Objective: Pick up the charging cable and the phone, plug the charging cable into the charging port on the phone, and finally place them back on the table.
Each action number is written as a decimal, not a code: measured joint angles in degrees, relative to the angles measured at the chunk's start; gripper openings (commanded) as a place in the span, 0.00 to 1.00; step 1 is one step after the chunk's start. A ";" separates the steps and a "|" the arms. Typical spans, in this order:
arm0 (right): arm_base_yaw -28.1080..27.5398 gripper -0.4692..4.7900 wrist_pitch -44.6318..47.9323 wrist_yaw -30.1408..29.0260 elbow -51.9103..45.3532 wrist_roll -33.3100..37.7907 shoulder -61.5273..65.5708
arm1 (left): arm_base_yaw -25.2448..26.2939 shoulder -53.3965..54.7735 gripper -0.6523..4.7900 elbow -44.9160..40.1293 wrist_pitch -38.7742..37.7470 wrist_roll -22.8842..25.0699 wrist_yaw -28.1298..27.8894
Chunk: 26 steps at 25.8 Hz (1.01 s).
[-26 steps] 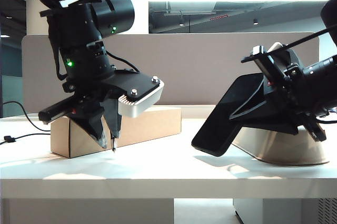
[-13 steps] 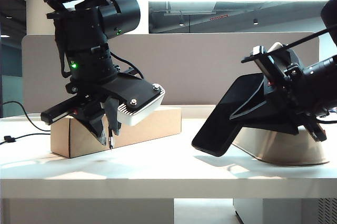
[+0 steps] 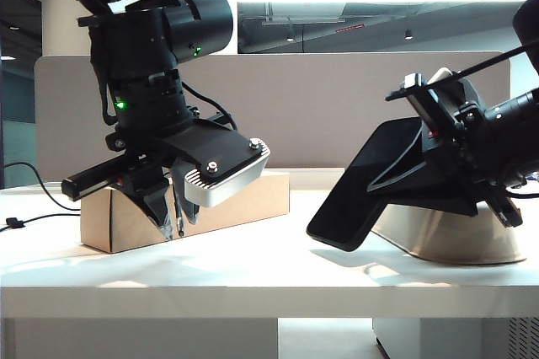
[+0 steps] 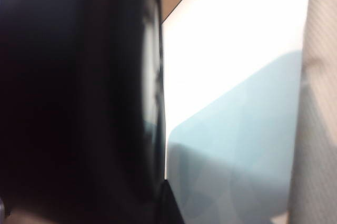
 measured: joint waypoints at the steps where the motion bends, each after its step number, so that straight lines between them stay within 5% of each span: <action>1: -0.02 0.07 -0.02 0.00 0.00 0.00 0.00 | 0.02 0.00 0.38 0.00 0.00 0.09 0.02; 26: 0.00 0.07 -0.33 0.00 0.00 0.00 0.00 | 0.50 1.70 0.32 0.02 1.29 0.26 -3.91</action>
